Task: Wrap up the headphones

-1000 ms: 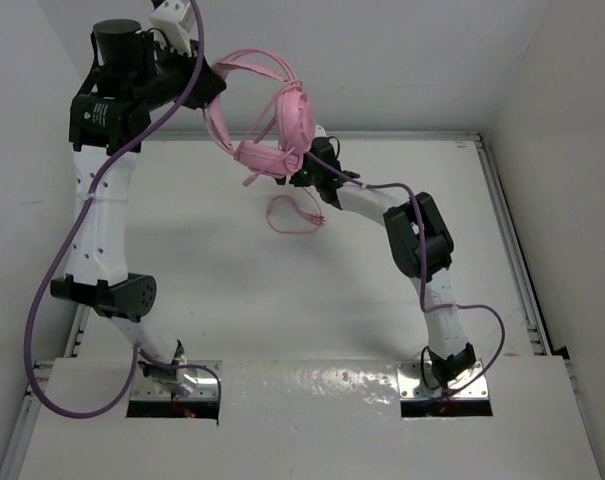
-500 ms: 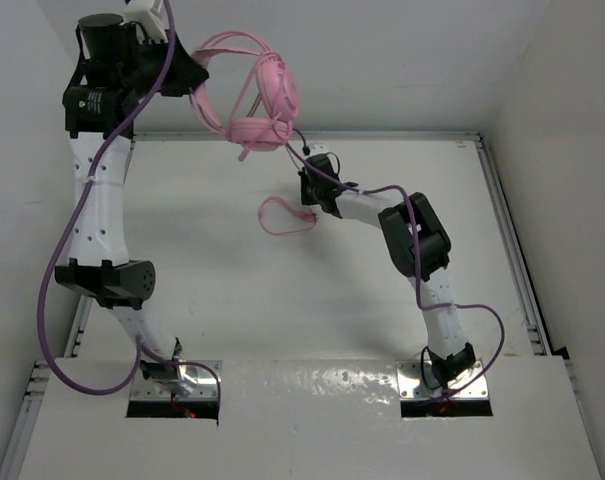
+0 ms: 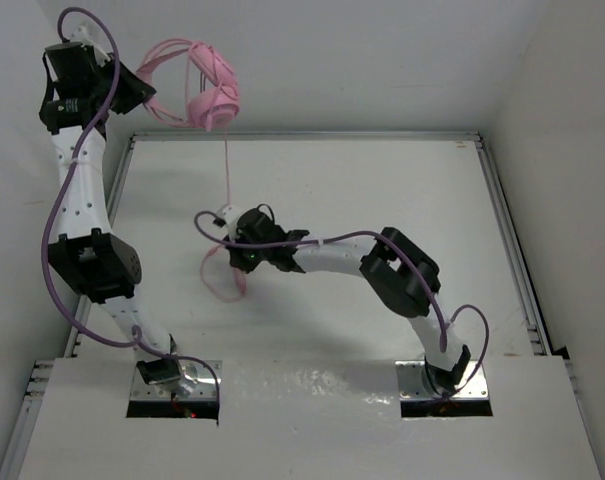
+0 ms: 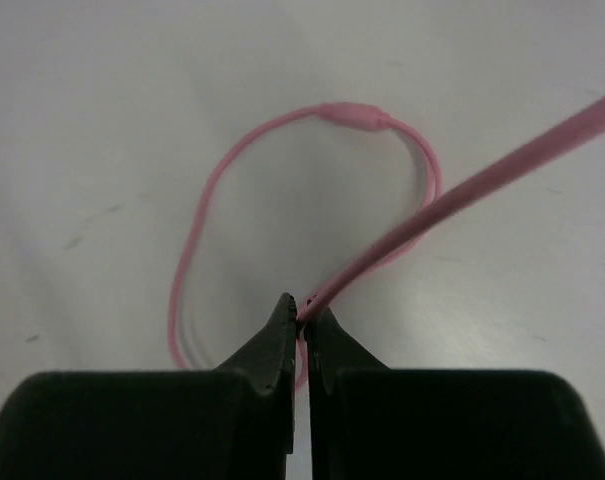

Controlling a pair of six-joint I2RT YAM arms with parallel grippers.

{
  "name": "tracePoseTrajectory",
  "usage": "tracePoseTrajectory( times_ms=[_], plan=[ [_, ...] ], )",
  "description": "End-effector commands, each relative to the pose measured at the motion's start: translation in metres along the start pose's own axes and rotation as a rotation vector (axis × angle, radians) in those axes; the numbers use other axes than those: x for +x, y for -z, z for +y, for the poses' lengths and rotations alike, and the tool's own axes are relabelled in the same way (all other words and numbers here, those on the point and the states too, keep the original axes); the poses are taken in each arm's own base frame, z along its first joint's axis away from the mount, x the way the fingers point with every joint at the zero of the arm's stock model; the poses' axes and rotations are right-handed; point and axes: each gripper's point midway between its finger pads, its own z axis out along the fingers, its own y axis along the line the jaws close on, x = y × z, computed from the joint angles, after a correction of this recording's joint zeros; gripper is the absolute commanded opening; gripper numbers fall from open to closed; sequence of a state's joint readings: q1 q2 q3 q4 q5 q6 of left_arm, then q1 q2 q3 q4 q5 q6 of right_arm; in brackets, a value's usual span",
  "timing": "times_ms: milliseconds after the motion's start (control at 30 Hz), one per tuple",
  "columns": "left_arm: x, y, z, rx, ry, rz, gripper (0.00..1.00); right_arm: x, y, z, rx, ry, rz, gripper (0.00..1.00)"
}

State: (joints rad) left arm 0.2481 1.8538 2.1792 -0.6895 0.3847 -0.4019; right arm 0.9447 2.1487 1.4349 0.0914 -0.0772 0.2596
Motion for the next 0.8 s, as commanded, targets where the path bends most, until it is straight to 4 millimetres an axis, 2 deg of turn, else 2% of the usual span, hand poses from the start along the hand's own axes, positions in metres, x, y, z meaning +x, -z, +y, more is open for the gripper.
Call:
tracePoseTrajectory(
  times_ms=[0, 67, 167, 200, 233, 300, 367, 500, 633, 700, 733, 767],
  plan=[
    [-0.041, 0.01, -0.022, 0.062, 0.014, -0.164, 0.0, -0.045, 0.018, 0.05, -0.158, 0.073, -0.056, 0.0],
    [-0.032, 0.002, -0.006, 0.011, 0.021, -0.15, 0.0, -0.058, 0.023, 0.075, -0.21, 0.096, -0.049, 0.0],
    [-0.014, -0.009, 0.011, -0.023, 0.005, -0.12, 0.0, -0.081, 0.033, 0.098, -0.286, 0.087, -0.091, 0.0],
    [-0.002, -0.014, 0.022, -0.049, 0.018, -0.098, 0.0, -0.091, 0.039, 0.107, -0.306, 0.09, -0.106, 0.0],
    [0.003, -0.016, 0.026, -0.058, 0.026, -0.09, 0.0, -0.097, 0.042, 0.11, -0.309, 0.093, -0.118, 0.0],
    [0.013, -0.019, 0.024, -0.027, 0.027, -0.051, 0.0, -0.111, 0.045, 0.113, -0.314, 0.085, -0.149, 0.0],
    [0.023, -0.02, 0.019, 0.019, 0.054, -0.025, 0.0, -0.113, 0.038, 0.109, -0.29, 0.078, -0.151, 0.0],
    [0.024, -0.013, 0.006, 0.066, 0.032, -0.019, 0.0, -0.127, 0.033, 0.104, -0.248, 0.08, -0.16, 0.0],
    [0.024, -0.004, -0.006, 0.108, 0.004, -0.014, 0.0, -0.132, 0.031, 0.102, -0.245, 0.081, -0.164, 0.0],
    [0.023, -0.002, -0.004, 0.084, -0.036, -0.032, 0.0, -0.141, 0.039, 0.113, -0.296, 0.095, -0.169, 0.0],
    [0.022, -0.005, 0.004, 0.031, -0.057, -0.051, 0.0, -0.143, 0.047, 0.128, -0.366, 0.105, -0.168, 0.0],
    [0.028, -0.009, 0.003, 0.012, -0.129, -0.049, 0.0, -0.15, 0.055, 0.137, -0.399, 0.109, -0.182, 0.0]
  ],
)
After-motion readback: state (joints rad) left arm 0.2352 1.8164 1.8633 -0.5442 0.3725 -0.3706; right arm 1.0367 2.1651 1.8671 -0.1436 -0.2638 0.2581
